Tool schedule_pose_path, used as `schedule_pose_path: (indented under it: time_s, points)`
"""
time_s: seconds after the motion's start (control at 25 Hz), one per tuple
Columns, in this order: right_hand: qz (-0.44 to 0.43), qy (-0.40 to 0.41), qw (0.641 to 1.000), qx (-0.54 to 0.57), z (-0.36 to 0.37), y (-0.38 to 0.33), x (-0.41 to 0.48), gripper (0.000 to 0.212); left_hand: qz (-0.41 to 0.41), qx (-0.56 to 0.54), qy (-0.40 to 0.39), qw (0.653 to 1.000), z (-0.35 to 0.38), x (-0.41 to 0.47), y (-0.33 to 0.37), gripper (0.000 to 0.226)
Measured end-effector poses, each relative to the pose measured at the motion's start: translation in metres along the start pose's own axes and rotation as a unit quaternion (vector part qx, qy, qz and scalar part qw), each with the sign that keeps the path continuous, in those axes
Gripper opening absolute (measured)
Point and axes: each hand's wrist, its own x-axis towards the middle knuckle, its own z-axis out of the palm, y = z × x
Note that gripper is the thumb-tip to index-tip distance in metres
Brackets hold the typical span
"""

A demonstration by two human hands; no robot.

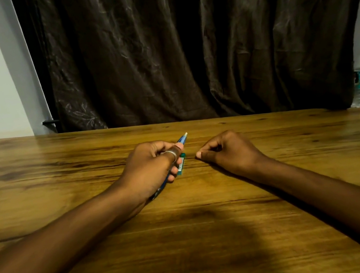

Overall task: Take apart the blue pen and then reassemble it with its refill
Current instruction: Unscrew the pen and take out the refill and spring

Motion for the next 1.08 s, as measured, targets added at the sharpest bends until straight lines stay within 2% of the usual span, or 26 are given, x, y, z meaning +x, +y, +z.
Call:
schedule_pose_path:
  time_s: [0.28,0.36,0.44,0.52,0.6,0.76,1.08]
  points:
    - [0.000,-0.008,1.000,-0.022,-0.001,0.002,0.000,0.011,0.002,0.003,0.003,1.000,0.001,0.001,-0.001,0.016]
    - [0.020,-0.021,1.000,-0.007,-0.001,0.003,0.000,0.023,0.004,0.007,-0.001,1.000,0.001,0.001,-0.001,0.017]
    - [0.038,-0.010,0.998,0.057,-0.006,0.002,0.001,0.038,0.008,0.010,-0.006,1.000,0.001,0.001,-0.001,0.018]
    - [0.041,0.032,0.983,0.179,-0.015,-0.003,0.002,0.025,0.017,0.013,-0.016,1.000,0.001,0.000,-0.001,0.017]
    - [0.008,0.063,0.976,0.206,-0.024,-0.010,0.003,0.011,0.029,0.017,-0.023,0.999,0.002,-0.001,-0.002,0.016]
    - [0.002,0.014,0.960,0.278,-0.019,-0.011,-0.002,0.017,0.040,0.031,-0.037,0.998,0.002,-0.001,-0.003,0.017]
    - [0.052,-0.046,0.936,0.344,-0.011,-0.006,0.000,0.010,0.050,0.044,-0.050,0.996,0.001,0.000,-0.006,0.018]
